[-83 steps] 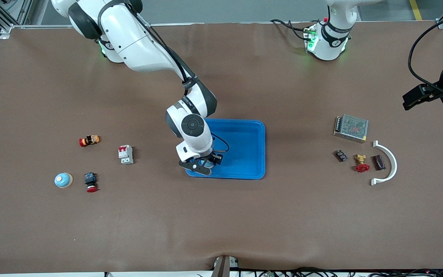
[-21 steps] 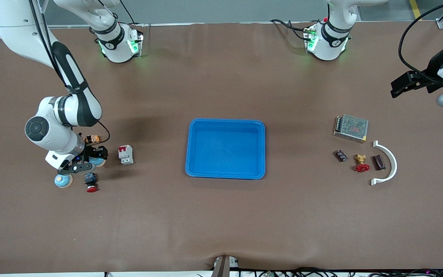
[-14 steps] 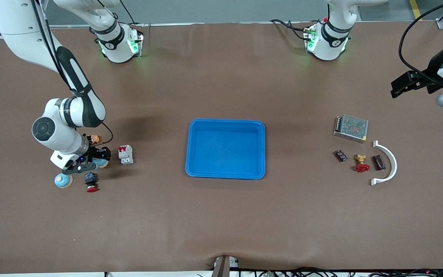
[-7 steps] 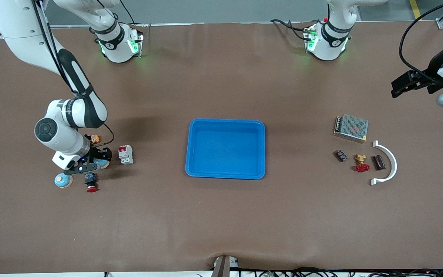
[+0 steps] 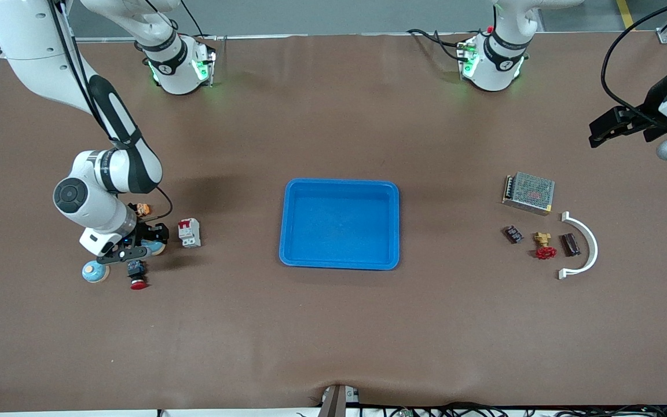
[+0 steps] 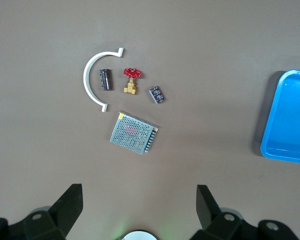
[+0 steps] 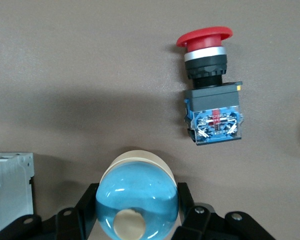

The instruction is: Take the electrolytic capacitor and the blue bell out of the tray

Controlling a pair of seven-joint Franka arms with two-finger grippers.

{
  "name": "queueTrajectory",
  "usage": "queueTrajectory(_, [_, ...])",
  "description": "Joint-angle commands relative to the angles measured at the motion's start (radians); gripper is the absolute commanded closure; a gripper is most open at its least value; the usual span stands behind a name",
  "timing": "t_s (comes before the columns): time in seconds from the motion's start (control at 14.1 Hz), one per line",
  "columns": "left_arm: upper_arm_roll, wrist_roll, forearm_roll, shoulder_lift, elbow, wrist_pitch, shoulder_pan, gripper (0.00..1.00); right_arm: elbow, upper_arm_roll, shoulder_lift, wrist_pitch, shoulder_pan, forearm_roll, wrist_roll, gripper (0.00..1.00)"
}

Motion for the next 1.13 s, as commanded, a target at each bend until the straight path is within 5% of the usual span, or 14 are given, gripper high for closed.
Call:
queueTrajectory(0.0, [0.008,0.018,-0.017,-0.016,-0.009,0.008,-0.005,0.0,-0.011,0.01,-0.005,0.015,-0.012,-0.009,-0.007,0.37])
queueTrajectory(0.14, [0.008,0.018,-0.017,-0.016,-0.012,0.006,-0.005,0.0,-0.01,0.01,-0.005,0.013,-0.012,-0.009,-0.005,0.02])
queueTrajectory(0.57, [0.006,0.017,-0.021,0.0,0.017,0.011,-0.007,0.0,0.025,0.012,-0.031,-0.062,-0.01,-0.007,0.002,0.0])
queueTrajectory(1.06, [0.006,0.018,-0.021,0.0,0.009,0.006,-0.007,0.0,0.148,0.01,-0.293,-0.565,-0.036,-0.009,-0.007,0.0])
